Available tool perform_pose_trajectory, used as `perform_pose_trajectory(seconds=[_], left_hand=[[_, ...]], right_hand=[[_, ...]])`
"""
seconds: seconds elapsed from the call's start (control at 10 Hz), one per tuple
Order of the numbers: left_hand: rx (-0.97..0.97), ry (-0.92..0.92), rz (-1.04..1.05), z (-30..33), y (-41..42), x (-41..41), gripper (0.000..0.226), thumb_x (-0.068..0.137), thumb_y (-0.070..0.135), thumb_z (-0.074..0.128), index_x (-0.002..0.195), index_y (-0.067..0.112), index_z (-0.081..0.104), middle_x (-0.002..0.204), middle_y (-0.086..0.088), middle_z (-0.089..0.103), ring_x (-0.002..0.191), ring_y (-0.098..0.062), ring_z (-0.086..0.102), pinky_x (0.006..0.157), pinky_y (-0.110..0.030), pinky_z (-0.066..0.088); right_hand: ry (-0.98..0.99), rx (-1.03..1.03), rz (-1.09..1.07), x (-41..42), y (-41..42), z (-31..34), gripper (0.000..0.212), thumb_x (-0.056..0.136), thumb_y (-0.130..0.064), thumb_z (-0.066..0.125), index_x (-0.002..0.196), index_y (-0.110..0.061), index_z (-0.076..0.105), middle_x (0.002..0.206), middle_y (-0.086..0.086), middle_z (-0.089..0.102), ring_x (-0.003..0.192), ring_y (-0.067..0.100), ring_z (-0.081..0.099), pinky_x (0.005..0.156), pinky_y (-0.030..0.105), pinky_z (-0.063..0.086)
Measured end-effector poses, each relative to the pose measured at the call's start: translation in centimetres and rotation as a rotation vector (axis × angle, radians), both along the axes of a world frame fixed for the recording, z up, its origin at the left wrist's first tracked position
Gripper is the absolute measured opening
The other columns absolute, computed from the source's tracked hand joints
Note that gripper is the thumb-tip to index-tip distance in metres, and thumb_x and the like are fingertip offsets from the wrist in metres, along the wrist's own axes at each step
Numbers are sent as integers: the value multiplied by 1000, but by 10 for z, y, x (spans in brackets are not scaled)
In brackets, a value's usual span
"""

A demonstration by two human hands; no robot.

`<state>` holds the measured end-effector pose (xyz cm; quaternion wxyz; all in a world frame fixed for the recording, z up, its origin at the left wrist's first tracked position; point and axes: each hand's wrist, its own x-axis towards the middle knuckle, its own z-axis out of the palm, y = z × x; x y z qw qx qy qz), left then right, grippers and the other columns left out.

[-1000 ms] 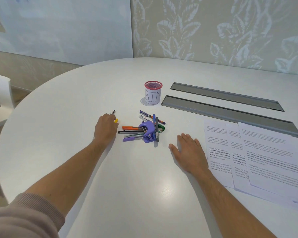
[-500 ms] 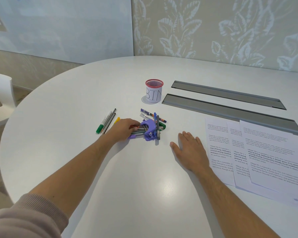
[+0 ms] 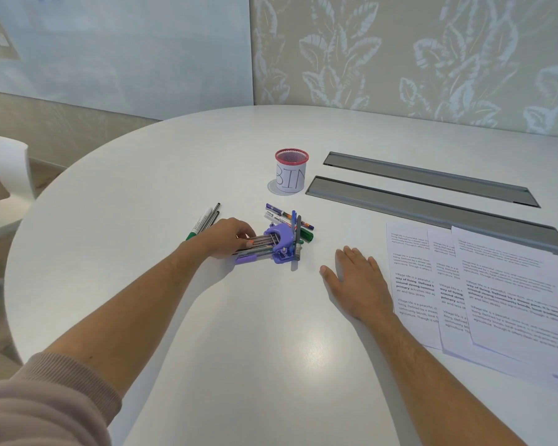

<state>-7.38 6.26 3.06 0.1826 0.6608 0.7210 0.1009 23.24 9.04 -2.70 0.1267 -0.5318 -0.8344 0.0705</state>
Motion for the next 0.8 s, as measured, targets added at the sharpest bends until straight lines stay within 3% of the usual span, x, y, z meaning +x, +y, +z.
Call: perform_pose_trajectory(seconds=[0.3, 0.6, 0.8], left_hand=[[9, -26, 19, 3, -8, -10, 8, 90, 24, 64, 97, 22, 67, 84, 8, 65, 79, -14, 59, 65, -24, 39], [88, -93, 118, 8, -28, -34, 4, 86, 22, 71, 88, 26, 72, 80, 11, 66, 79, -6, 58, 65, -19, 39], [131, -140, 202, 16, -39, -50, 3, 85, 24, 73, 87, 25, 75, 71, 7, 68, 65, -10, 58, 58, -23, 44]], right_hand=[[0, 7, -3, 0, 1, -1, 67, 98, -57, 27, 151, -16, 32, 161, 3, 28, 150, 18, 19, 122, 41, 7], [-3, 12, 0, 0, 2, -2, 68, 98, -57, 27, 151, -15, 33, 161, 4, 29, 149, 18, 19, 121, 40, 7], [5, 1, 2, 0, 2, -1, 67, 98, -56, 28, 151, -15, 33, 161, 4, 28, 150, 18, 18, 122, 40, 6]])
